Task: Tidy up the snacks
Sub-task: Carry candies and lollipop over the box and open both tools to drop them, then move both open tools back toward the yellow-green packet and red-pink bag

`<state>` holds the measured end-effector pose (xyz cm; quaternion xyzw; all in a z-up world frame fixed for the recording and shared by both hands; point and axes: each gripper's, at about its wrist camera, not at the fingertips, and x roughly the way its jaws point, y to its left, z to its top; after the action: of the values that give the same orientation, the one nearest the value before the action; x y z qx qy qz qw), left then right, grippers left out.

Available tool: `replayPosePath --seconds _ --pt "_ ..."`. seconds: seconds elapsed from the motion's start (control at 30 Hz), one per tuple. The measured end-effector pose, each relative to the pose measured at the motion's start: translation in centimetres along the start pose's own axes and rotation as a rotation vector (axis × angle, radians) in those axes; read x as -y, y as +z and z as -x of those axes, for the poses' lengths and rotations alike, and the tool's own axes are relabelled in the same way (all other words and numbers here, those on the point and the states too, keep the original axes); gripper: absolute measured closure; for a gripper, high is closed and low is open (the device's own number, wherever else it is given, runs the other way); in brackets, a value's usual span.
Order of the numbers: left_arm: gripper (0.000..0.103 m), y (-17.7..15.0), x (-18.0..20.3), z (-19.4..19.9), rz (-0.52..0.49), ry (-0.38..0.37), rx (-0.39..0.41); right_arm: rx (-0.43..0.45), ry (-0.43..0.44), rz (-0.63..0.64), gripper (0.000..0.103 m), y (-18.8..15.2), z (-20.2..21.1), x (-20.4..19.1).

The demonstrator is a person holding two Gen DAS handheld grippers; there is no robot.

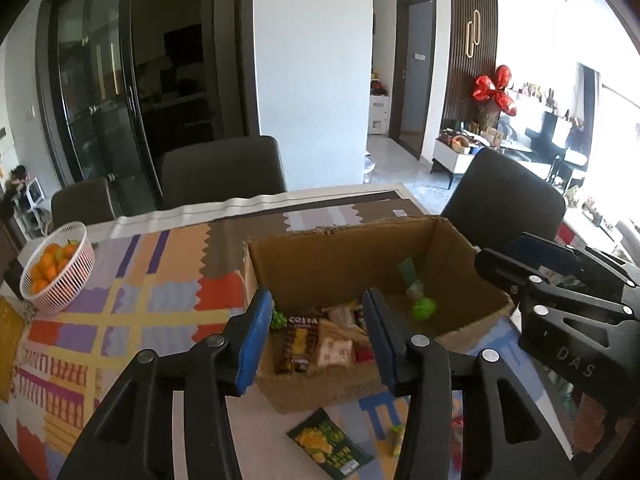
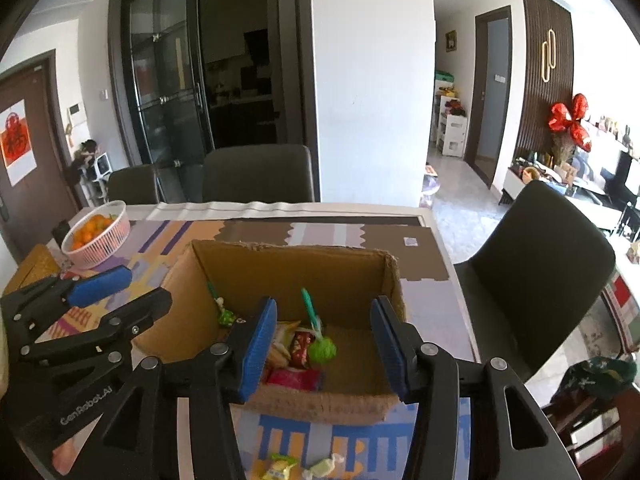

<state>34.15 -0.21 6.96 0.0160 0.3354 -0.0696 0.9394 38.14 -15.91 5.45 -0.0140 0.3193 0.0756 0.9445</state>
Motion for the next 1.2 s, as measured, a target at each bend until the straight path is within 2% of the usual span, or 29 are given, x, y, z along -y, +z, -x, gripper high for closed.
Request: replayPosePath --seconds 0.23,0.57,0.83,1.2 --pt "0.054 -1.4 1.2 3.0 -0.033 -0.026 0.023 0.052 -0.016 0.012 0.049 -1.7 3.9 0.1" --pt "0.052 -3.6 3.1 5.5 -0.079 -0.07 0.03 0.061 -0.018 -0.007 0.045 -4.3 7.0 0.8" --pt "0.052 -6.1 4.2 5.2 -0.118 -0.095 0.0 0.029 -0.037 -0.013 0.044 -7.2 7.5 1.0" --pt "0.052 -9.4 5.4 2.7 -0.141 -0.145 -0.082 -0.087 -0.047 -0.046 0.044 -11.3 5.5 1.6"
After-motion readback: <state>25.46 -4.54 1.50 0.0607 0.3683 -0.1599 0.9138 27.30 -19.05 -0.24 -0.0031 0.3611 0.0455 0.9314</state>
